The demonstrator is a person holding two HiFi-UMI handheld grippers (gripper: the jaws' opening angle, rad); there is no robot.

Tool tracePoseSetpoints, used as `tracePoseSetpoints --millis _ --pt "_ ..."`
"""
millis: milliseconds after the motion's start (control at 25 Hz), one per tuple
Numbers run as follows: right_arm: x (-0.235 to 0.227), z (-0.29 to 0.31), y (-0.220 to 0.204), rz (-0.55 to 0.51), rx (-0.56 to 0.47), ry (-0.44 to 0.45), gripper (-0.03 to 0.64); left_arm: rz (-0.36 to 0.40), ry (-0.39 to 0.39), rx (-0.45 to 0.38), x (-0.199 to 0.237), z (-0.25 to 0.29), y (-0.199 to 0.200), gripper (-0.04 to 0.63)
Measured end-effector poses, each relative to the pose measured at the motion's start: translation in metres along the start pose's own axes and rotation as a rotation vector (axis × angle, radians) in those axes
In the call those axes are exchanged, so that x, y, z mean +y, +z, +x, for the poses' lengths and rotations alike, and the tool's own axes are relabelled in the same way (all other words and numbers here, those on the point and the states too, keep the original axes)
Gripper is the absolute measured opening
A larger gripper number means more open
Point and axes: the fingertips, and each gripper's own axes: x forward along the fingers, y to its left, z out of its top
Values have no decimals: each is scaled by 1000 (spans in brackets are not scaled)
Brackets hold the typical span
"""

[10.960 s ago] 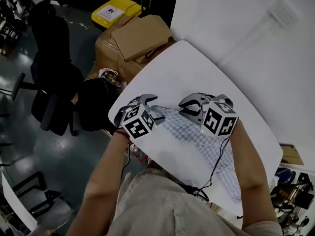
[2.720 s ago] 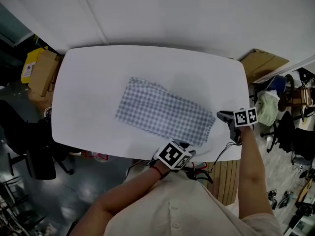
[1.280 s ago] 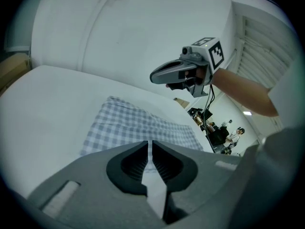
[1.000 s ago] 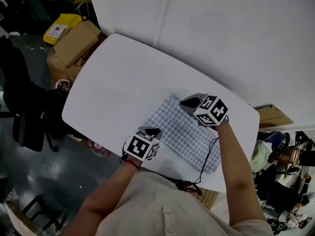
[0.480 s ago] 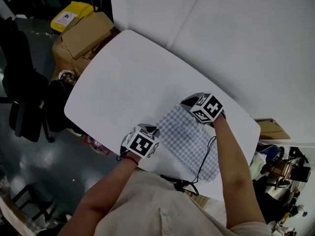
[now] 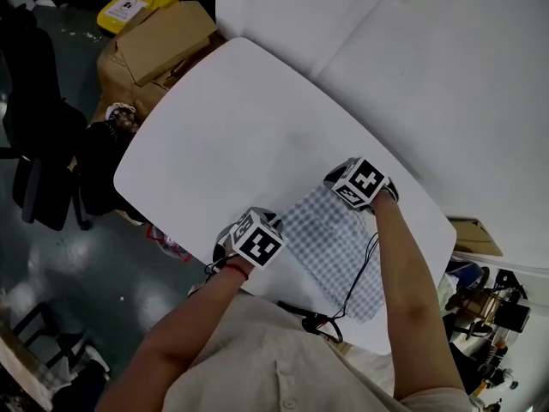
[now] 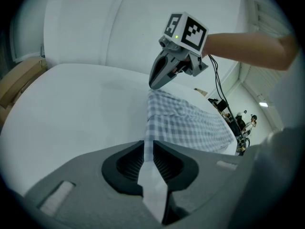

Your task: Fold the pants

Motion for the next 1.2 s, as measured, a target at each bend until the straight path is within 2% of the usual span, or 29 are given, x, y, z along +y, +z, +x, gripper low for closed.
tracePoseSetpoints --millis 120,240,520,600,720,1040,1200 --pt "-4 8 -3 -41 82 15 65 33 2 26 1 7 -2 94" --pt "-6 15 -7 -82 157 43 75 47 -9 41 0 14 -5 104" --pt "-5 17 -8 -94 221 107 89 41 -35 67 -5 28 -7 99" --pt "-5 13 -8 -102 228 118 89 54 -45 73 -8 29 -9 58" --pt "-2 10 -9 -130 255 159 89 69 -51 77 -11 28 -13 37" --pt "12 28 -7 -229 403 243 92 108 -48 72 -14 27 -16 37" --pt "11 33 -10 -218 439 243 43 114 -61 69 -15 25 -19 37"
